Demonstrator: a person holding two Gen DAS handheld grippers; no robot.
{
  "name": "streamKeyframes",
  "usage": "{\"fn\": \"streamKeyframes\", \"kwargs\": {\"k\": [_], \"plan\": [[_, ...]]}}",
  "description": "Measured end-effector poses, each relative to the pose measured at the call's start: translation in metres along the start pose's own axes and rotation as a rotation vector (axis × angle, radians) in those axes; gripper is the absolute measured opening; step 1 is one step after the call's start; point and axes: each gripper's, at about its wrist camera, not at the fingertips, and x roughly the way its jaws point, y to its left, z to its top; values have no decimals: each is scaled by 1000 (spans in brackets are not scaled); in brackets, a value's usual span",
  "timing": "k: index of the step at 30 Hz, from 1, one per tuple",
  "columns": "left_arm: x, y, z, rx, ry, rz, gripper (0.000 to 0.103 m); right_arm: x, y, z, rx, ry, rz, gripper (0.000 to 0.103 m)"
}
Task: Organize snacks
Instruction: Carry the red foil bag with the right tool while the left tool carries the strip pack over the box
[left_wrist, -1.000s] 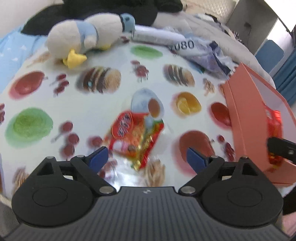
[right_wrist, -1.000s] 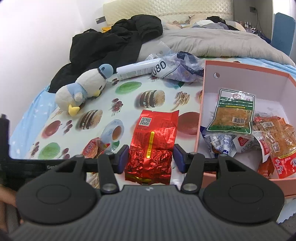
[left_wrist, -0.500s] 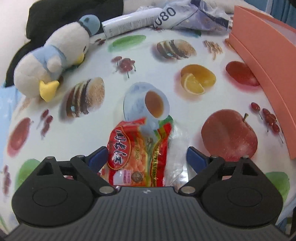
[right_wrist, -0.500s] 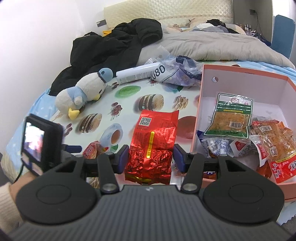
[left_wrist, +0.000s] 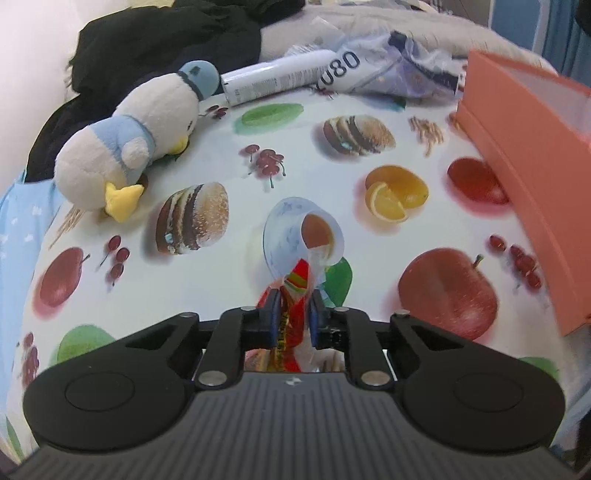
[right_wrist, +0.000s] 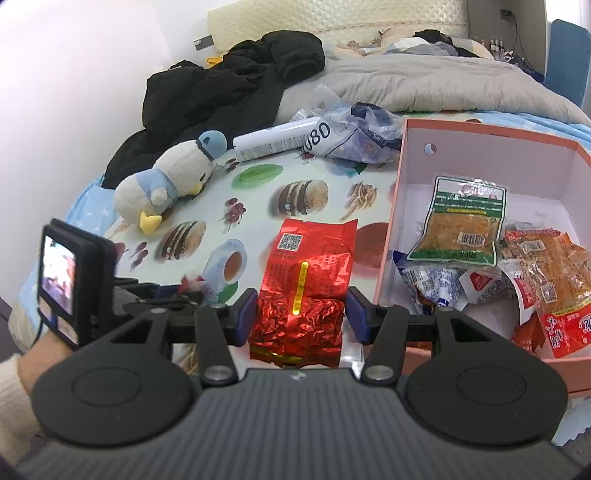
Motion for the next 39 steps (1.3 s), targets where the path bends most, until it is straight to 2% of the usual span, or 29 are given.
{"fn": "streamKeyframes", "kwargs": {"k": [5, 8, 15, 23, 30, 39], "plan": [[-29, 8, -2, -108, -15, -46, 15, -5, 2, -4, 0, -1, -2, 54], [-52, 5, -2, -134, -45, -56, 15, -12, 3, -6, -3, -11, -2, 55], [-114, -8, 9, -204, -119, -130, 15, -34, 1, -8, -1, -42, -19, 55], [-166, -46, 10, -162, -145, -222, 15, -70, -5, -12, 3, -93, -63, 55], [-209, -59, 16, -158, -203, -300, 15, -109, -21, -22, 55, -134, -103, 55], [-215, -103, 43, -104, -223, -402, 15, -132, -55, -25, 111, -157, -177, 55]]}}
